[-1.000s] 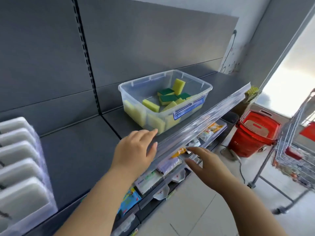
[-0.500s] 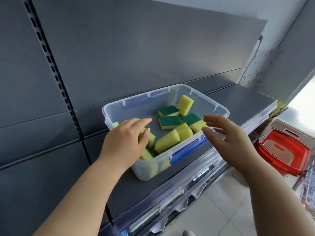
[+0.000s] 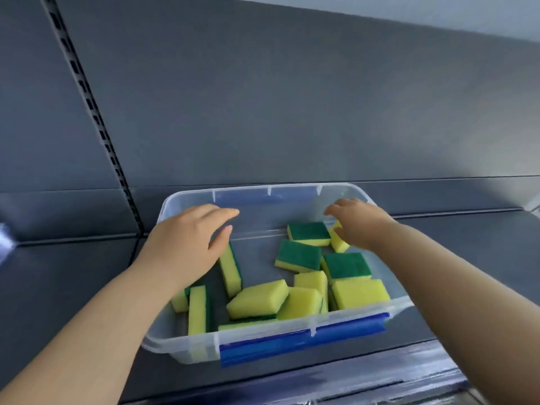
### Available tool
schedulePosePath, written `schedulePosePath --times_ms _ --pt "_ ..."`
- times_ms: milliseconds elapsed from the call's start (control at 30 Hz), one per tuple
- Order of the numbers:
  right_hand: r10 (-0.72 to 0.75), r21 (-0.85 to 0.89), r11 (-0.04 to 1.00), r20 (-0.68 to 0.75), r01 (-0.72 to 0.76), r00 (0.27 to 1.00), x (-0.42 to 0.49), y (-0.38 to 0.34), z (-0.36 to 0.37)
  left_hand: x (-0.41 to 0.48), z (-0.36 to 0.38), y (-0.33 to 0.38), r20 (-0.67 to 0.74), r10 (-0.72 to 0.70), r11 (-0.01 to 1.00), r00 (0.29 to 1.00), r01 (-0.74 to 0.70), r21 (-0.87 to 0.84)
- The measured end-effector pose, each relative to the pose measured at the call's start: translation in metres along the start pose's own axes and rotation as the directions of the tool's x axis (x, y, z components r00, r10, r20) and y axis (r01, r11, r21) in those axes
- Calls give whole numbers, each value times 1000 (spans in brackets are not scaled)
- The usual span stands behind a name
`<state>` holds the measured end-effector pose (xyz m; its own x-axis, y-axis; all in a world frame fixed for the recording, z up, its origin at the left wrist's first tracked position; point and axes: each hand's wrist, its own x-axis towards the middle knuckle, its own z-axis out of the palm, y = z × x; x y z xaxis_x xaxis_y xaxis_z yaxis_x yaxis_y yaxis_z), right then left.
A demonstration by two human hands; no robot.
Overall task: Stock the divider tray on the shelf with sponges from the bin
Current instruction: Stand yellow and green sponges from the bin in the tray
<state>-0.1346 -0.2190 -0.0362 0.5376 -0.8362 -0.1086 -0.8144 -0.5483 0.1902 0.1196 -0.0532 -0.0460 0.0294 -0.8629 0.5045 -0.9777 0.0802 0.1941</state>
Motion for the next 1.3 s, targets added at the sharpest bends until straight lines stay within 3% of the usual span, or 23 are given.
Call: schedulePosePath --times_ms 133,300,367,467,533,633,733,900,1000,1133,1300 --pt "-161 -415 884 162 216 973 33 18 17 0 1 14 72 -7 999 997 4 47" --pt "-217 -591 746 222 308 951 44 25 31 1 9 21 142 -1 997 990 -10 79" --pt "-246 -616 719 208 322 947 45 26 31 5 14 22 230 7 992 973 -35 117" --pt "-294 -587 743 146 322 945 40 23 18 15 28 23 554 -28 945 832 -159 287" --pt "-321 -519 794 86 317 943 35 20 8 19 37 22 697 -5 910 717 -286 301" --pt "-330 -335 889 5 313 944 25 15 -3 23 48 17 801 1 872 598 -393 292" --pt "-340 -107 936 -44 334 939 17 13 0 26 57 15 844 2 797 537 -511 323" --pt "-344 131 928 -57 349 937 7 11 12 32 71 13 816 45 703 576 -598 383" --pt "-322 202 926 -23 320 946 5 10 14 40 66 20 777 48 728 628 -555 403" --pt "-266 298 921 6 252 964 4 9 10 49 43 34 657 12 881 754 -319 349" --pt "-287 391 865 -127 314 949 1 5 6 50 19 51 476 -83 987 875 7 160"
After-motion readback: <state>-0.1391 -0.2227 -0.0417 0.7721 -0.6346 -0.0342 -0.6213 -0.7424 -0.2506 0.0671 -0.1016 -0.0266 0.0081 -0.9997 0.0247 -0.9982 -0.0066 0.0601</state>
